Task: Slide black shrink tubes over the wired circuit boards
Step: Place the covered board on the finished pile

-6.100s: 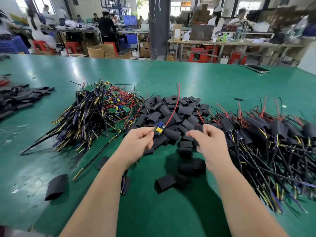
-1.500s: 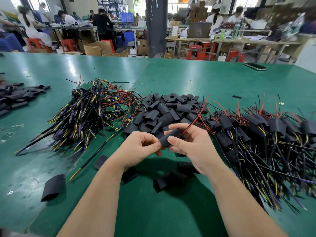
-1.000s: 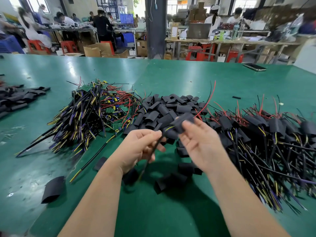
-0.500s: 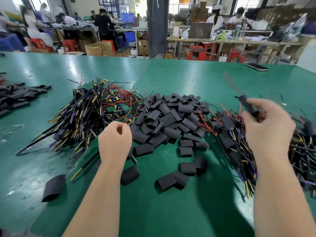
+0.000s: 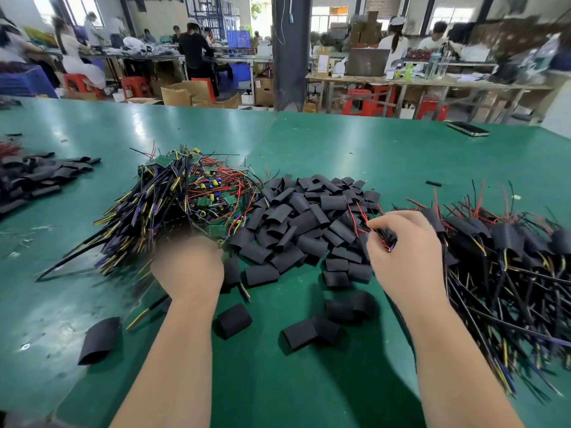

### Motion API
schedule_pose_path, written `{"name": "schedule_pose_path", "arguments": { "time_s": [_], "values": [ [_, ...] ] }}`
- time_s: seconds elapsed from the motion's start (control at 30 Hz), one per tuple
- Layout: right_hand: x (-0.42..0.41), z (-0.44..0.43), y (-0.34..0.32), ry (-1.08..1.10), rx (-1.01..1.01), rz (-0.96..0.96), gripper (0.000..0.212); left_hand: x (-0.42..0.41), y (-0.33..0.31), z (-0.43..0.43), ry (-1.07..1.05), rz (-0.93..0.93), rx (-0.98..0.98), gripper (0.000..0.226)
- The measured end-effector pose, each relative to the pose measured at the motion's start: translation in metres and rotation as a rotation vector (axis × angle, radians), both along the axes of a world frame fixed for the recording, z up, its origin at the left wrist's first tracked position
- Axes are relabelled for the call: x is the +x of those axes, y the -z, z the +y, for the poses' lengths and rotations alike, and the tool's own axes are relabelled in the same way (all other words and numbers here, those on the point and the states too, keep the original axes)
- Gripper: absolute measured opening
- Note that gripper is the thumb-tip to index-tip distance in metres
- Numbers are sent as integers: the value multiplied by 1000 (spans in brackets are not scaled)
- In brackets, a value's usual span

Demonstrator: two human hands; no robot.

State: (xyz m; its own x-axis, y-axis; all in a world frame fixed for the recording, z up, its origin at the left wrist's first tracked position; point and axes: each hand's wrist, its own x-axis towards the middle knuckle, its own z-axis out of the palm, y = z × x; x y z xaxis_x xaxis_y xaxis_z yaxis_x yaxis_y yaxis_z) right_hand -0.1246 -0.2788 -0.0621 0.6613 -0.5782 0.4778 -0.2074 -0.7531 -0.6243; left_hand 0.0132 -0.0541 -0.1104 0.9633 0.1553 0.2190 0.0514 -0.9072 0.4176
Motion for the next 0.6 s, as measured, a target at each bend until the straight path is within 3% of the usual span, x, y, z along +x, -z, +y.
{"name": "schedule_pose_path", "arguments": {
  "time_s": [0.17,0.3,0.47,0.6],
  "values": [
    [4,7,9,-85,4,-52,15,-2,-5,-3,16,-325,-206,11],
    [7,18,14,-248,51,35,15,-10,-10,-8,265,-497,-420,8],
    [16,37,27,-475,-146,190,24,-14,-10,-15,550,-444,-507,5],
    [30,56,47,-472,-453,369,50,-13,-7,-18,613,-407,-566,9]
  ]
}}
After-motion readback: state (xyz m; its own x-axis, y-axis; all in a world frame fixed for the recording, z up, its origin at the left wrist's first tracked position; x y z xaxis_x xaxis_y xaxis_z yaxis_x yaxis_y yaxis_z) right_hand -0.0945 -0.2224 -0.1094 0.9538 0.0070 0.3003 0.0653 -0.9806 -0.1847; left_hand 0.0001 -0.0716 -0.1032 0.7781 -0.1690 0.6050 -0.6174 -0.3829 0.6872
